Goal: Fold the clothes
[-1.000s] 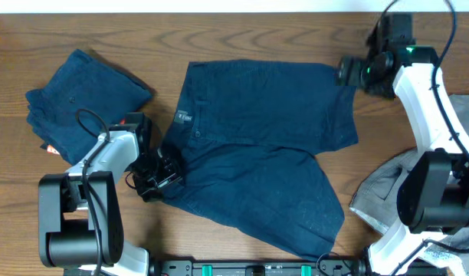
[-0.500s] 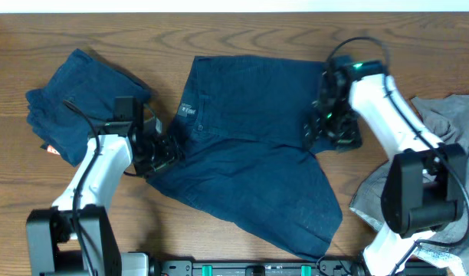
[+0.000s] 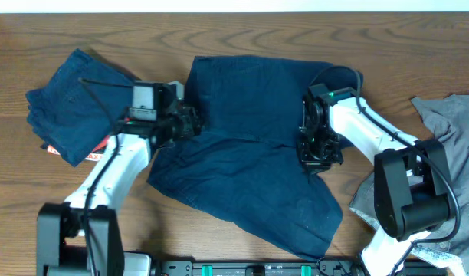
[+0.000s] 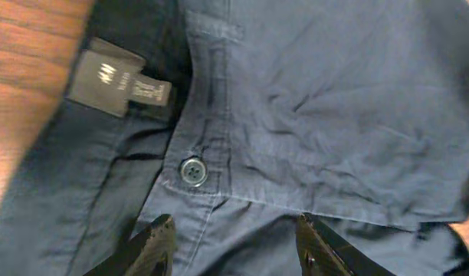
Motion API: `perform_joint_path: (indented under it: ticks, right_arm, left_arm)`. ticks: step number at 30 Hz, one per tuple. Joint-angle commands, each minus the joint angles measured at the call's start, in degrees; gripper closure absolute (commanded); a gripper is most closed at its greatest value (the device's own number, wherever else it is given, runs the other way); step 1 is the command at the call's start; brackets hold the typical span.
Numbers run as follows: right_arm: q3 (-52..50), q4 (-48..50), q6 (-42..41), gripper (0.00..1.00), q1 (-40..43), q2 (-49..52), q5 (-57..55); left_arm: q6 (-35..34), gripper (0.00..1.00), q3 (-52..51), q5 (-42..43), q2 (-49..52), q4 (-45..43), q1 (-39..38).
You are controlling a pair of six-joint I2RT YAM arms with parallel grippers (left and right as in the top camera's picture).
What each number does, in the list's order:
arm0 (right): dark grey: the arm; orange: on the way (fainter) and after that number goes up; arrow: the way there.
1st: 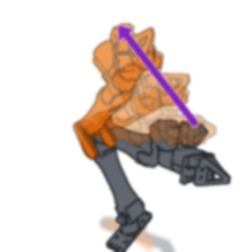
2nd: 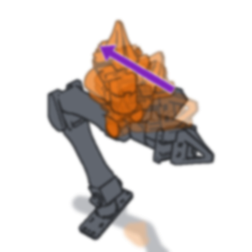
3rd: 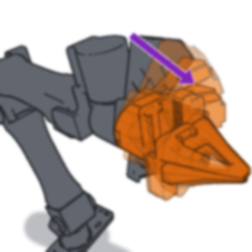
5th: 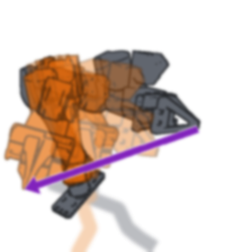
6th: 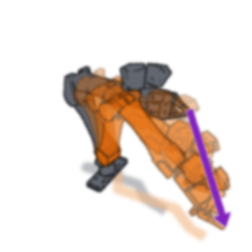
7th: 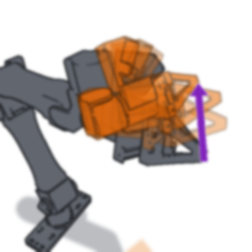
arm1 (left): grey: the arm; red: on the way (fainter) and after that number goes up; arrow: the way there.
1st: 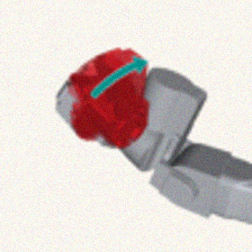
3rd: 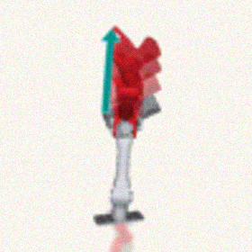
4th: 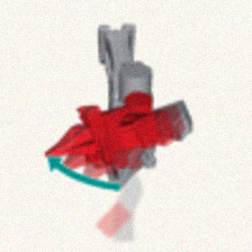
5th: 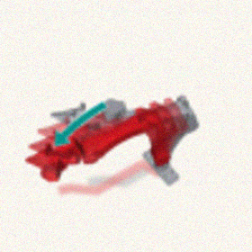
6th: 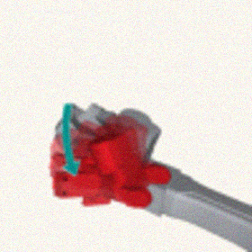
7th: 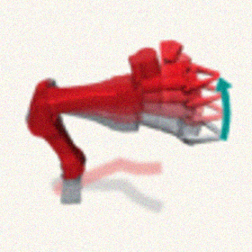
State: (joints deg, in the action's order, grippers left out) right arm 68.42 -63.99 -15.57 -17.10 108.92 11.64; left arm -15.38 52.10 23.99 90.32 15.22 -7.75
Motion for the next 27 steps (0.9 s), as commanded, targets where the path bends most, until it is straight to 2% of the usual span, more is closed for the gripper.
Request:
perform_joint_path:
  ticks: [1, 7, 12, 16, 18, 20, 23, 27]
  right_arm:
    - [-2.10, 2.43, -1.84, 0.99, -0.26, 0.04, -2.51]
    - [-2.58, 12.41, -4.11, 0.99, 3.72, 0.04, -12.46]
    - [-0.22, 21.73, -1.57, 0.99, 10.32, 0.04, -10.03]
    - [3.78, 24.09, 1.77, 0.85, 14.10, 0.04, -4.59]
    - [7.19, 20.52, 2.93, 0.61, 15.26, 0.02, -3.82]
    - [10.71, 14.27, 3.10, 0.50, 15.76, 0.02, -3.93]
    - [15.26, 4.42, 3.13, 0.46, 16.33, -0.79, -5.53]
    - [16.28, -4.57, -2.23, 0.41, 16.90, -5.42, -8.31]
  left_arm:
    - [0.70, 0.48, 0.74, -3.15, 3.13, -0.35, -1.07]
    - [0.09, 0.48, 0.76, -3.06, 4.59, 0.55, -1.07]
    - [0.09, 0.48, 0.76, -3.06, 3.58, 0.52, -1.01]
    - [0.07, 0.48, 0.79, -3.02, 1.81, 0.87, -1.01]
    - [0.07, 0.47, 0.94, -2.99, -0.15, 3.02, -1.01]
    - [0.07, 0.36, 1.01, -2.97, -2.38, 6.60, -1.01]
    - [0.09, 0.28, 1.01, -1.01, -6.08, 14.12, -1.01]
    - [-1.25, 0.14, 0.94, 0.00, -10.16, 27.30, -1.01]
